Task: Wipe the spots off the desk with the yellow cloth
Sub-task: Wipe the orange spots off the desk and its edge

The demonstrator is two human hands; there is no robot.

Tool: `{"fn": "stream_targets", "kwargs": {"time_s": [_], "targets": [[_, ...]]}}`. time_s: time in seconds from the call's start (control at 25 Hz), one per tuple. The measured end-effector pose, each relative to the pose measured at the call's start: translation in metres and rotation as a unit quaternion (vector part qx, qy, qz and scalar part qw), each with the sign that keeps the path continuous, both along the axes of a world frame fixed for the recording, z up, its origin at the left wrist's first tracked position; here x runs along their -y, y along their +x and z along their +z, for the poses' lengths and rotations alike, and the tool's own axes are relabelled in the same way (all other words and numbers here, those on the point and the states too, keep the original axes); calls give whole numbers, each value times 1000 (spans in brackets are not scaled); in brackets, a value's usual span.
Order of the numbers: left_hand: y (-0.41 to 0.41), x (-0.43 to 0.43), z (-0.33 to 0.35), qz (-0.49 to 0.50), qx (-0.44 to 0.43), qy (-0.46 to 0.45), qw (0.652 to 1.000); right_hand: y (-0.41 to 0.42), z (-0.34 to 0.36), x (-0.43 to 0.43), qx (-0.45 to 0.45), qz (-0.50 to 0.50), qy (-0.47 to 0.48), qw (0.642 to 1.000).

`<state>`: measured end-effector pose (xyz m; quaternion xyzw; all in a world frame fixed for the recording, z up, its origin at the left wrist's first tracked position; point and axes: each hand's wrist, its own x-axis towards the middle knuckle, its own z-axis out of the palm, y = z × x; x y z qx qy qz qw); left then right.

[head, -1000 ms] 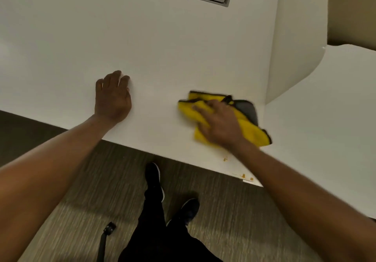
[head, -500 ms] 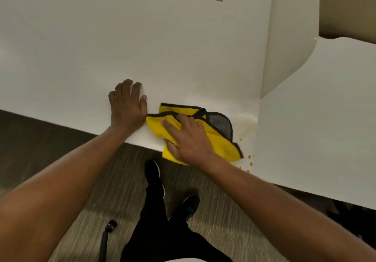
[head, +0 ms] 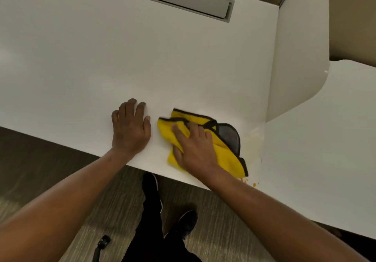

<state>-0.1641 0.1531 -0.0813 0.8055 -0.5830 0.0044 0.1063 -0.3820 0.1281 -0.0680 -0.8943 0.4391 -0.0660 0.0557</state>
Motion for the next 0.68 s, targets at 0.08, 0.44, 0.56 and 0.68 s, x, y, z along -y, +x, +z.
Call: {"fn": "stream_targets", "kwargs": {"time_s": [0.08, 0.44, 0.56, 0.68], "targets": [[1, 0, -2, 3, 3, -4, 1000, -30, 2, 34, -3, 92, -6, 996], [0, 1, -5, 12, 8, -2, 1000, 47, 9, 181, -23, -276, -20, 961], [-1, 1, -3, 13, 13, -5, 1000, 67, 5, 99, -16, -84, -14, 996], [0, 0, -3, 8, 10, -11, 1000, 18, 3, 35, -15, 89, -5, 996]]}}
